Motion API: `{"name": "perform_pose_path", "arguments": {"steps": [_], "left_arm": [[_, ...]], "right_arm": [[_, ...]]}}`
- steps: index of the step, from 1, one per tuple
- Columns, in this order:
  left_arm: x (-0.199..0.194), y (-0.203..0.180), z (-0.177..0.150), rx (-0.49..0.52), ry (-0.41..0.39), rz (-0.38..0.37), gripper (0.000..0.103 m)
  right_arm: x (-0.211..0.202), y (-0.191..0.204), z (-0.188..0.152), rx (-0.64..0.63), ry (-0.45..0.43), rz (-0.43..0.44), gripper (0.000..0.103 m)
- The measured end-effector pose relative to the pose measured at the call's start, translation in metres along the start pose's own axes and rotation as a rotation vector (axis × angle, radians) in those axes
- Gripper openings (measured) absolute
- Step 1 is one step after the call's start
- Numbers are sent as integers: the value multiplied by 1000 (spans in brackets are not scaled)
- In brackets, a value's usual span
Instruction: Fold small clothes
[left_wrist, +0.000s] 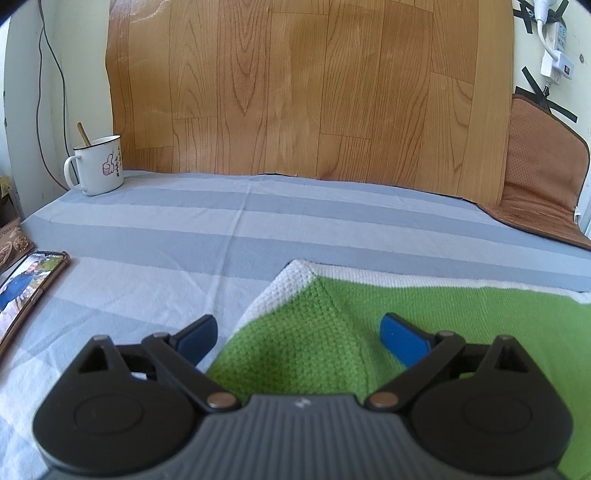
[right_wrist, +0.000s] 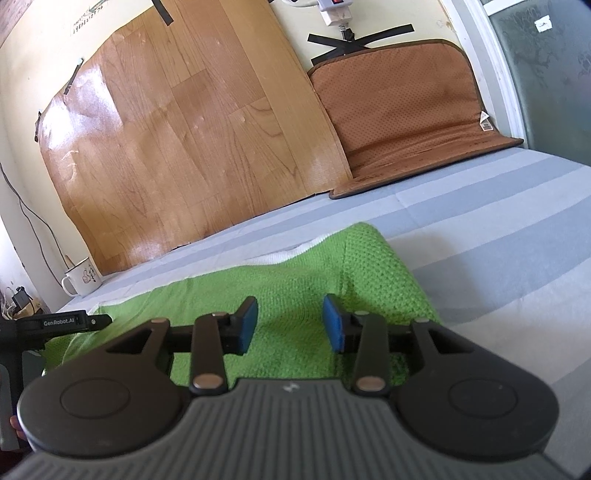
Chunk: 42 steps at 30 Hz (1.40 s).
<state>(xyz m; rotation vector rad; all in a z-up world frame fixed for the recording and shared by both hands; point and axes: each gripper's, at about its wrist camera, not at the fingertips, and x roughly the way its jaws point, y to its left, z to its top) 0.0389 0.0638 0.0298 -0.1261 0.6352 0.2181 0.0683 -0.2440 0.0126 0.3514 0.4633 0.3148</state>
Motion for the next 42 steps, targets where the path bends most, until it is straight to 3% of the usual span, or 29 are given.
{"name": "perform_pose_path", "arguments": {"steps": [35, 38, 40, 42], "left_arm": [[-6, 2, -5, -2, -34, 15, 103], [-13, 7, -6, -7, -70, -24, 103], [-24, 10, -8, -18, -130, -56, 103], [-34, 11, -7, -14, -165, -84, 102]], "right_arm": [[-4, 4, 0, 18, 6, 23, 51], [-30, -3, 6, 62, -56, 40, 55], [-47, -12, 11, 76, -111, -3, 64], [-60, -30, 16, 123, -120, -55, 65]]}}
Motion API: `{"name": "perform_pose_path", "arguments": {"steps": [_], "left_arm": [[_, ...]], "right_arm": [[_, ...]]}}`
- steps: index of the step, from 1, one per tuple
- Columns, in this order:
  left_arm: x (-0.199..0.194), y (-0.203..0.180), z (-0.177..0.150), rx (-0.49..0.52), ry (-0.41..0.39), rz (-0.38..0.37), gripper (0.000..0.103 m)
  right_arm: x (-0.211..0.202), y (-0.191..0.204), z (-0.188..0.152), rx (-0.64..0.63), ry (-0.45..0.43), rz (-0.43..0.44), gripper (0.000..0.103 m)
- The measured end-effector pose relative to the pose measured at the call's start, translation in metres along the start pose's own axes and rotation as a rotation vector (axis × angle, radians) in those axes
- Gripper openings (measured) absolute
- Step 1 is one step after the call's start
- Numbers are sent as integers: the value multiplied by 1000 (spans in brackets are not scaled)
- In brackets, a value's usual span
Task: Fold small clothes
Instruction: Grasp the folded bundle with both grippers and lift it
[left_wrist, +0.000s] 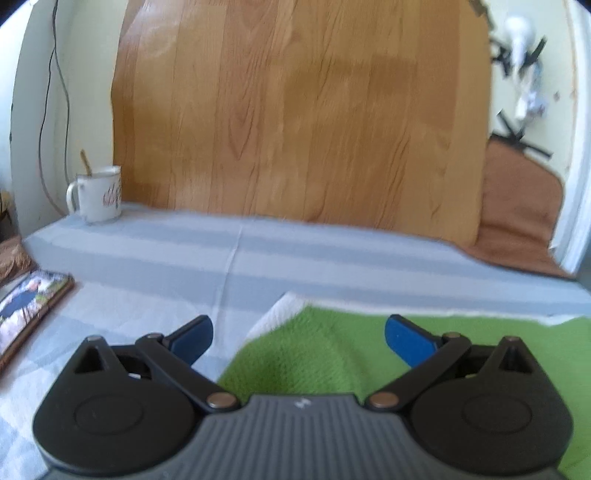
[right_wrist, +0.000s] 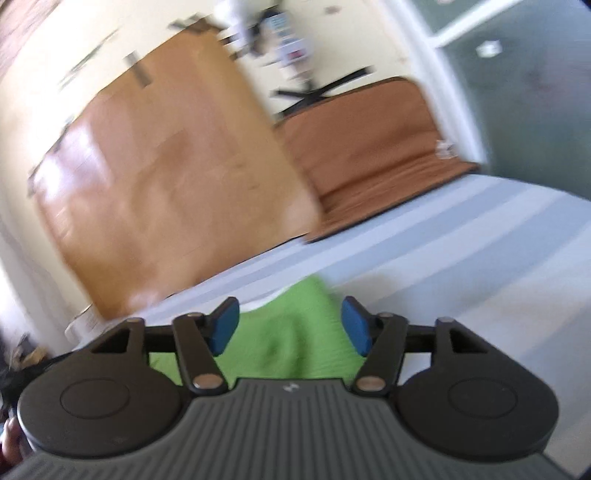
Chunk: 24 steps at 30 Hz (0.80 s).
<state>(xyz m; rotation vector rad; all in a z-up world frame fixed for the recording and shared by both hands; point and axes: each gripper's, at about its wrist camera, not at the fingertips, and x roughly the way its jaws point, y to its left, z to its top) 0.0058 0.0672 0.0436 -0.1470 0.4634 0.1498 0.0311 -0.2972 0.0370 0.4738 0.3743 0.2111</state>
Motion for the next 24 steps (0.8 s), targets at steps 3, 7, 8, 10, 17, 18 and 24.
{"name": "perform_pose_path", "arguments": {"steps": [3, 7, 8, 10, 17, 18, 24], "left_arm": [[-13, -2, 11, -38, 10, -104, 100], [-18, -19, 25, -26, 60, -258, 93], [-17, -24, 26, -16, 81, -288, 86], [-13, -35, 25, 9, 126, -337, 64], [16, -55, 8, 94, 269, -318, 9], [15, -57, 8, 106, 272, -313, 9], [4, -30, 27, 24, 283, -372, 13]], "right_arm": [[-4, -28, 4, 109, 62, -22, 66], [11, -40, -4, 172, 216, -1, 67], [12, -37, -6, 159, 220, 10, 67], [21, -29, -5, 139, 267, 47, 65], [50, -1, -11, 85, 337, 35, 29], [51, 1, -9, 105, 348, 29, 27], [29, 60, 28, 23, 256, 163, 25]]}}
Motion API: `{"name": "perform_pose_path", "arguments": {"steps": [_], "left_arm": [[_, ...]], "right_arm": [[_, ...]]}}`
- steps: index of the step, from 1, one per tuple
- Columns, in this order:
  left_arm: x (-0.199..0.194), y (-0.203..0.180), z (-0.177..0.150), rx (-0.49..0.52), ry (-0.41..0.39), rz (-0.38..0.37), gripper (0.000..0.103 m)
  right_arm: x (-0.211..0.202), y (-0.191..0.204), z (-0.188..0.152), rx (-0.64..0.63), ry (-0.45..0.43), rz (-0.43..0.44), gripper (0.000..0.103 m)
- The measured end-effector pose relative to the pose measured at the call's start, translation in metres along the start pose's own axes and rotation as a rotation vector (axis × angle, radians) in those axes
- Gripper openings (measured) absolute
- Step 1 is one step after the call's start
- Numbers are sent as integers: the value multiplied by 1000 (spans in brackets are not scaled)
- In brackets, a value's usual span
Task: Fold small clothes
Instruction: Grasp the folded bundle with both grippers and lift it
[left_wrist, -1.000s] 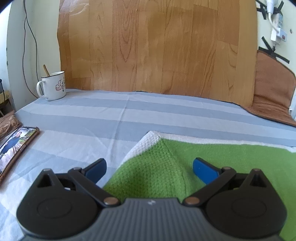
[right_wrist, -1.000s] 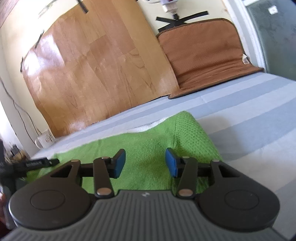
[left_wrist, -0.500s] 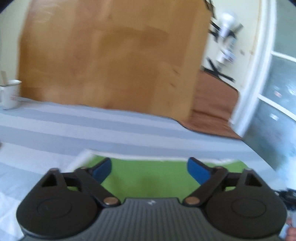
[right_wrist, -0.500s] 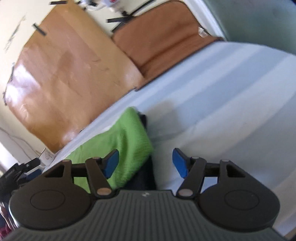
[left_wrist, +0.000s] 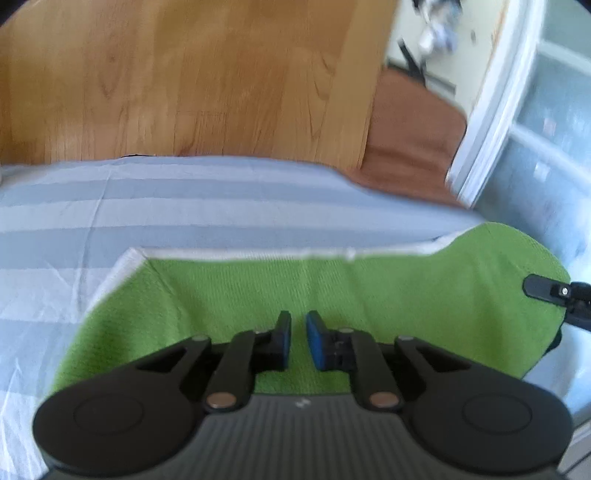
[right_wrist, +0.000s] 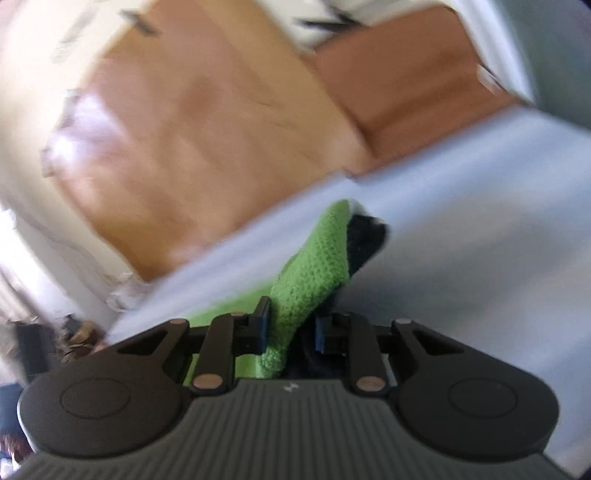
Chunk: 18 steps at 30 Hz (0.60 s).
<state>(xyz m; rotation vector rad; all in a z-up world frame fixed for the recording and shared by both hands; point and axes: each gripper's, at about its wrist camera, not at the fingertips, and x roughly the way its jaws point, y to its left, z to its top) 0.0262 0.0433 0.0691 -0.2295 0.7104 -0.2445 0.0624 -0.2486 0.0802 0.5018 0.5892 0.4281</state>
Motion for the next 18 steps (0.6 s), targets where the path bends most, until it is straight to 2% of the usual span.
{"name": "perform_pose_path", "arguments": {"steps": [1, 3, 4, 5, 9, 11, 13, 15, 16, 18], "left_arm": [[-12, 10, 3, -36, -32, -19, 15], [-33, 28, 7, -99, -91, -33, 30], [-46, 41, 8, -133, -125, -34, 45], [-55, 51, 9, -158, -151, -29, 54], [-92, 87, 0, -229, -218, -16, 62], [-102, 98, -3, -255, -236, -6, 82], [-108, 107, -9, -270, -256, 21, 86], [-106, 113, -10, -284, -243, 31, 86], [-104, 115, -11, -287, -231, 32, 87], [-95, 112, -10, -278, -215, 41, 88]], "right_arm": [[1, 18, 3, -48, -3, 22, 25], [9, 59, 4, -162, 5, 70, 25], [17, 77, 3, -210, 18, 96, 25], [26, 96, -1, -258, 35, 125, 25], [77, 163, -29, -438, 129, 218, 25], [107, 187, -48, -515, 191, 226, 25], [145, 199, -72, -587, 286, 219, 30], [168, 201, -90, -618, 374, 265, 38], [164, 200, -92, -619, 354, 298, 46], [153, 195, -83, -584, 361, 356, 51]]}}
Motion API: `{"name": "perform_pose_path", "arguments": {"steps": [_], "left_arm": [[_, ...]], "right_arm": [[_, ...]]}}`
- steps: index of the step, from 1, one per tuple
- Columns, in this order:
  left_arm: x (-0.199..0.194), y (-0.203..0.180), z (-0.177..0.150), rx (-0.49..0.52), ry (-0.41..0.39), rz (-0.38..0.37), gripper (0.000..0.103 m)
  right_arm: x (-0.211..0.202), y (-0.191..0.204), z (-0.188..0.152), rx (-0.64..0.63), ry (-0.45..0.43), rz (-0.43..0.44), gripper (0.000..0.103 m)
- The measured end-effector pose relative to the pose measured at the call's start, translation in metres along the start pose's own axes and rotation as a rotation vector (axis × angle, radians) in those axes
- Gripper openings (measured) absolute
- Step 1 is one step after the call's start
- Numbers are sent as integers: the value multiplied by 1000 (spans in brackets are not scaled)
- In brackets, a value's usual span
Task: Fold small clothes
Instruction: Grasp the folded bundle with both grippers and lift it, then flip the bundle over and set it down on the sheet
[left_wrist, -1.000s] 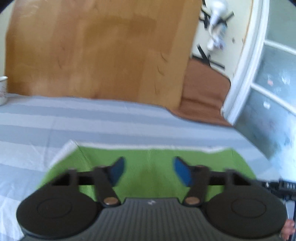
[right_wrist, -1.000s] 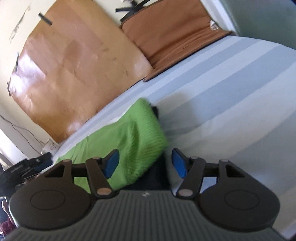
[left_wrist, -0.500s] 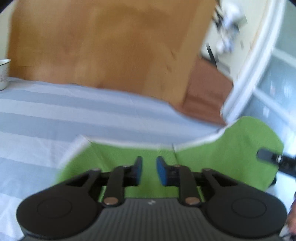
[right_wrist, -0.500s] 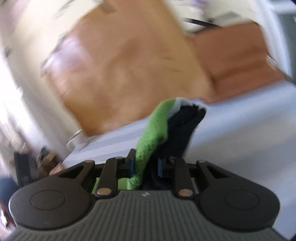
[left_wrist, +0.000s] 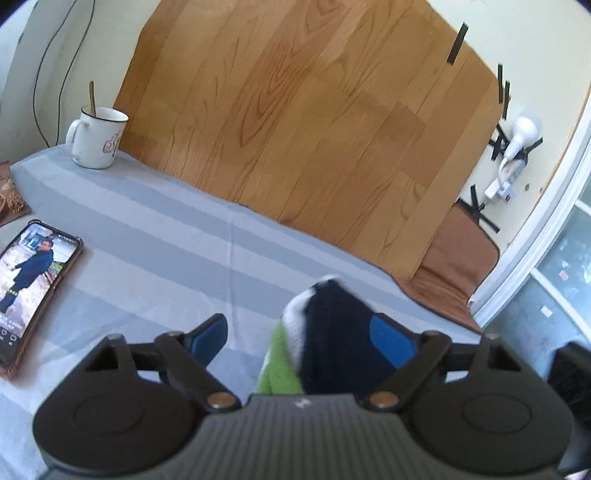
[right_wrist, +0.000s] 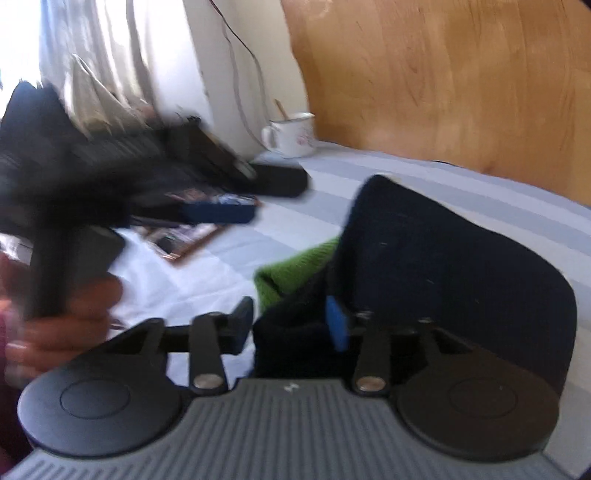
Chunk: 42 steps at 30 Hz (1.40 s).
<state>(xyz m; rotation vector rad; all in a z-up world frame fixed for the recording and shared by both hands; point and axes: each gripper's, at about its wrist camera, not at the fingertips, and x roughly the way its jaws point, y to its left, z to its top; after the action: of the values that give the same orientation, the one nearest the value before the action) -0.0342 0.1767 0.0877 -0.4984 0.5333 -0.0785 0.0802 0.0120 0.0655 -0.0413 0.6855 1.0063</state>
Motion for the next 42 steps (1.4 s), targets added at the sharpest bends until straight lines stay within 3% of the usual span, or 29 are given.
{"name": "perform_pose_path", "arguments": {"steps": [2, 6, 8, 11, 14, 15, 18, 21, 23, 26, 27, 29, 32, 34, 37, 42], "left_arm": [[14, -7, 0, 13, 21, 17, 88], [39, -13, -5, 36, 68, 56, 88], [54, -14, -10, 46, 106, 104, 89], [72, -6, -20, 24, 154, 154, 93], [71, 0, -19, -7, 173, 153, 96], [67, -1, -17, 0, 181, 156, 96], [53, -5, -12, 21, 189, 142, 102], [46, -5, -11, 24, 211, 58, 103], [50, -3, -14, 14, 251, 14, 103], [65, 2, -24, -21, 333, -48, 103], [64, 0, -27, -5, 305, -46, 103], [67, -3, -32, 4, 313, -88, 101], [70, -10, -38, 12, 299, -107, 95], [76, -18, -36, 36, 288, -78, 92], [91, -23, -22, 16, 299, -72, 90], [151, -51, 20, 34, 285, -87, 83]], "right_arm": [[-25, -7, 1, 23, -63, 39, 51], [-70, -40, -4, 122, -170, -66, 51], [-77, -61, -9, 204, -180, -108, 48], [-55, -82, -21, 283, -100, -187, 35], [-53, -91, -27, 326, -134, -159, 35], [-57, -93, -25, 345, -142, -141, 37], [-79, -99, -26, 378, -222, -133, 61], [-90, -112, -39, 445, -253, -121, 67], [-91, -127, -53, 526, -229, -80, 73], [-85, -138, -69, 617, -178, -7, 73], [-80, -140, -71, 633, -162, 19, 74], [-67, -138, -70, 645, -124, 83, 75], [-48, -127, -58, 567, -112, 61, 73], [-43, -128, -49, 550, -115, 44, 60], [-50, -128, -38, 431, -169, -1, 48], [-50, -157, -8, 323, -287, -130, 46]]}}
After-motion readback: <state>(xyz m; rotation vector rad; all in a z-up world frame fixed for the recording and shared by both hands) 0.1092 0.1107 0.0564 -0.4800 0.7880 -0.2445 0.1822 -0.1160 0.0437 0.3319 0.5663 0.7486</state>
